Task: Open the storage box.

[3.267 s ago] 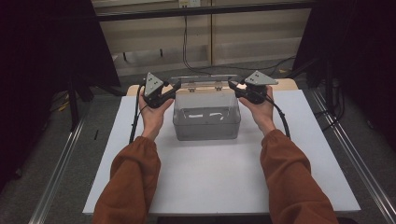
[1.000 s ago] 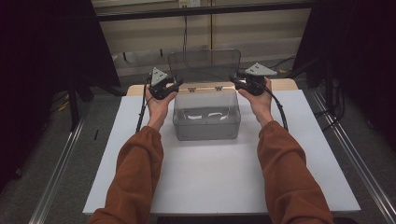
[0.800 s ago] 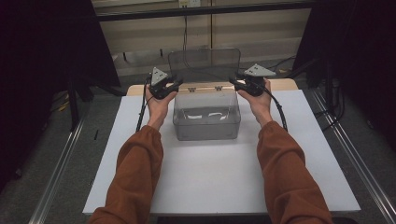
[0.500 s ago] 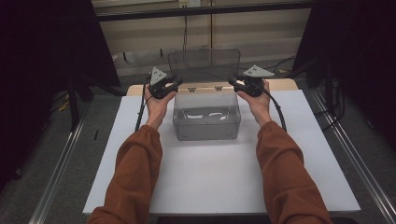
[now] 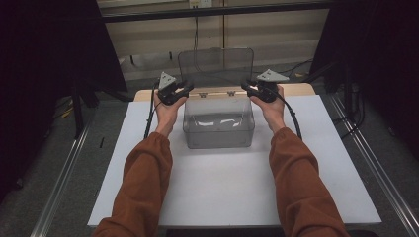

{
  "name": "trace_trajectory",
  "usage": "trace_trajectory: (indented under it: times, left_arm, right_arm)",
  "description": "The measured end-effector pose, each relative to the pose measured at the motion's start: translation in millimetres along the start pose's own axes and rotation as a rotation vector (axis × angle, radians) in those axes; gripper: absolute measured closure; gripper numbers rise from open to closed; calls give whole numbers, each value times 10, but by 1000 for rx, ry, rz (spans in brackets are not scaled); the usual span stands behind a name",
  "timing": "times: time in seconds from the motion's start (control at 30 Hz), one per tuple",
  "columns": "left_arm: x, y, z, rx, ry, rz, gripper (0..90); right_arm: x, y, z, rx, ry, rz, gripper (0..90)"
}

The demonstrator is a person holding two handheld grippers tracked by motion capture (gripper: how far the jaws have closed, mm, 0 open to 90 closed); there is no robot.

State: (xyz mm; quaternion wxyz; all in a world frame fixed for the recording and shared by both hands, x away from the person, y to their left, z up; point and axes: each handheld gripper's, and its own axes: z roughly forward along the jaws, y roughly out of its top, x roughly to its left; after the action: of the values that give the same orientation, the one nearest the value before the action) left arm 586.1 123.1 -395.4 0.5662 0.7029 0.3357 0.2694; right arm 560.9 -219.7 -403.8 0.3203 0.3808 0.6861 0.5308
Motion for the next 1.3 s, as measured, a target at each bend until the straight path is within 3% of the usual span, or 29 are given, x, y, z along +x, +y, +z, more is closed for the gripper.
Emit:
trace_trajectory:
  times: [0.17,0.37,0.4,0.57,0.93,1.07,1.3]
  left_arm:
    - [-61,-1,37,5,27,10,527]
    - [-96,-1,61,3,31,-22,453]
    - [-96,0,63,4,33,-13,442]
    - [-89,0,66,13,26,2,437]
    - [-107,-24,85,29,11,-22,365]
    - [-103,-37,94,39,9,-4,346]
    - [-111,-53,106,39,-5,-18,298]
  right_arm:
    - [20,-11,28,-5,-9,25,623]
    - [45,-12,54,-11,-12,43,556]
    - [52,-12,57,-10,-14,43,551]
    - [61,-15,69,-14,-14,46,521]
    - [111,-21,125,-13,-22,55,406]
    - [119,-28,142,-8,-21,55,384]
    - [127,-52,161,-3,-10,66,335]
